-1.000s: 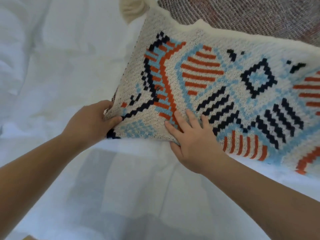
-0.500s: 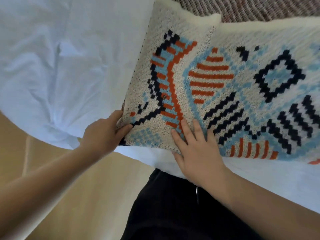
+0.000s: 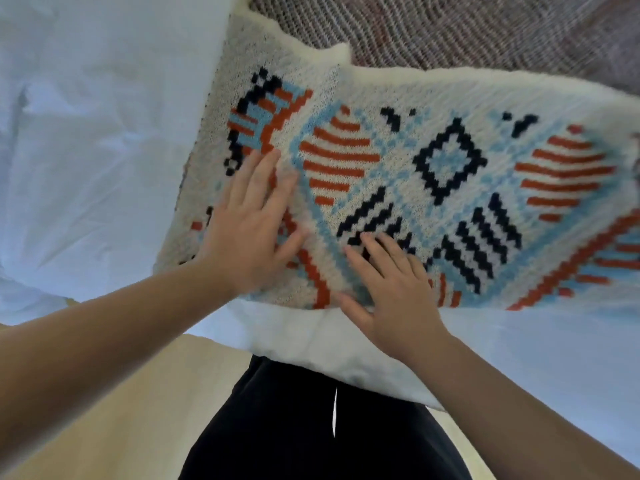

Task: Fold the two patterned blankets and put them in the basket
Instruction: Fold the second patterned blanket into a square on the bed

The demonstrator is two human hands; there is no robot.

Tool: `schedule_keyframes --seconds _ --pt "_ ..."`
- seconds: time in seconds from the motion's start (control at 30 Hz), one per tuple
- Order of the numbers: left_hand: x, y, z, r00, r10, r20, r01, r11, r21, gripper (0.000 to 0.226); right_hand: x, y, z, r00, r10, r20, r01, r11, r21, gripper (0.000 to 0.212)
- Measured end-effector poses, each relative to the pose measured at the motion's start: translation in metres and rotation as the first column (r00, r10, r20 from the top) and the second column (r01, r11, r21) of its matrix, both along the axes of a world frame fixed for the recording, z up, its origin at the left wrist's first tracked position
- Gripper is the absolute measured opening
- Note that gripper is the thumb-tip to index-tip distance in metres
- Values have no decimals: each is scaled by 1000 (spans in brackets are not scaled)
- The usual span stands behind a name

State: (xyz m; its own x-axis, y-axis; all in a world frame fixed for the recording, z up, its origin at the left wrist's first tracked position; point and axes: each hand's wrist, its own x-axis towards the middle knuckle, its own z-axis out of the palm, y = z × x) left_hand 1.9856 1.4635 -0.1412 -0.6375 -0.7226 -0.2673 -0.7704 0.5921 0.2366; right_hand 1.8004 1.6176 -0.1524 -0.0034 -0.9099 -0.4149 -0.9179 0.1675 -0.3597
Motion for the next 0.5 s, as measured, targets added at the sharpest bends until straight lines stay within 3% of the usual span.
schedule_keyframes --seconds 0.13,0.2,0.37,0.5 --pt "-66 20 -13 957 -284 66 283 959 24 74 -56 34 2 978 -190 -81 194 980 42 70" --pt "-101 32 -18 926 -370 68 367 929 57 74 -90 55 5 922 -364 -134 373 926 58 73" --pt "-182 44 -22 909 -412 55 408 910 79 80 -166 103 8 616 -752 -233 771 636 -13 68" --pt "-245 40 -20 892 -443 89 440 896 49 74 -207 126 7 392 -912 -118 916 399 -45 65"
